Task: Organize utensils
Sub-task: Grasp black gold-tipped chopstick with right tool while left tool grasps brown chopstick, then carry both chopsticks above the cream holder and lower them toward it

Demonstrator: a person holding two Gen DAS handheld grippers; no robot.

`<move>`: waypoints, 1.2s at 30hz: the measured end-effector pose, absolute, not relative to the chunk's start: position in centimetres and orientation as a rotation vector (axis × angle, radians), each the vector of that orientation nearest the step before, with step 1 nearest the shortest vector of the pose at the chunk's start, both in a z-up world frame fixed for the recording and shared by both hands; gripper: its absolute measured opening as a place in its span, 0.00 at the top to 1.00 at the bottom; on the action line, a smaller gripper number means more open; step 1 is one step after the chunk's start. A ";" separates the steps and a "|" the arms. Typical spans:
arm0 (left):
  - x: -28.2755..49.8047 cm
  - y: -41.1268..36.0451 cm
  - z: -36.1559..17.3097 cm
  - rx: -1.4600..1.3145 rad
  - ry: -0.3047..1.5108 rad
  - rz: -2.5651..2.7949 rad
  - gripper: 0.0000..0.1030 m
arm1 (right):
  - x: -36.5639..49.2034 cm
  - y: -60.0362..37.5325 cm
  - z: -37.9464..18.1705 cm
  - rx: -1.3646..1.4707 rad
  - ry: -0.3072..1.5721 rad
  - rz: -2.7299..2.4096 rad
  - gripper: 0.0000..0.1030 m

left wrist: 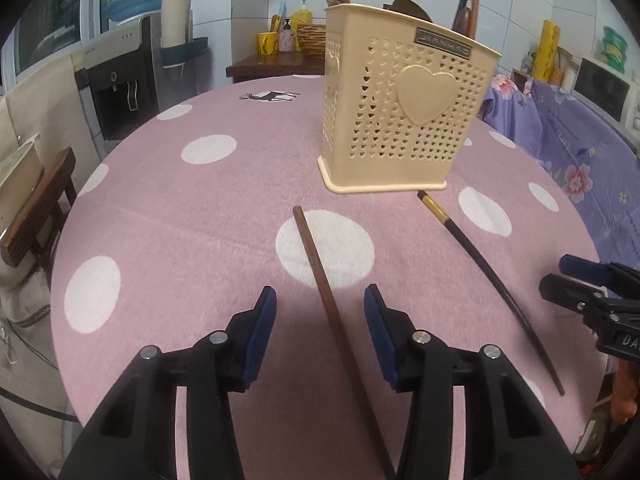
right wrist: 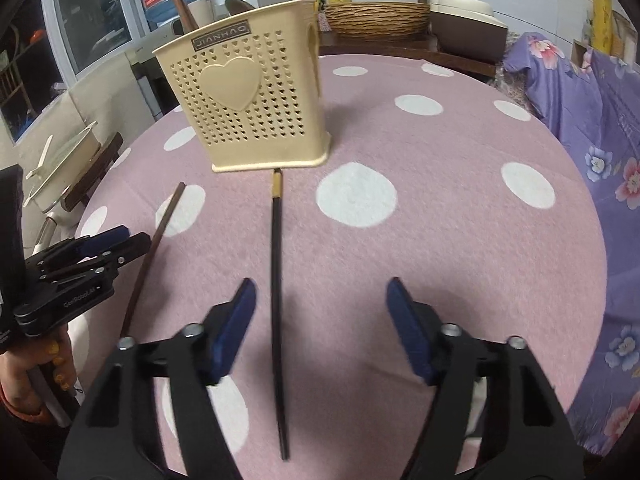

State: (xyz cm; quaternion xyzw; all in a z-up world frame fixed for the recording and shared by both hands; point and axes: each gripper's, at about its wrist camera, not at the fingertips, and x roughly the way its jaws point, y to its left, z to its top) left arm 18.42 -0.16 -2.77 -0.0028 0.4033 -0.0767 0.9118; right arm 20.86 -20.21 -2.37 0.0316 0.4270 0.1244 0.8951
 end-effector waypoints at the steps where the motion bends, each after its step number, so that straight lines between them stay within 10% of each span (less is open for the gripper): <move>1: 18.9 -0.1 -2.8 -0.016 0.837 -0.156 0.58 | 21.4 -19.7 -2.4 0.059 0.889 0.270 0.46; 11: 22.2 0.2 -3.6 -0.042 0.887 -0.128 0.69 | 26.4 -15.8 -3.0 -0.017 0.907 0.329 0.74; 36: 24.7 -0.8 -3.8 -0.015 0.881 -0.088 0.90 | 30.3 -13.5 -4.8 -0.120 0.925 0.290 0.92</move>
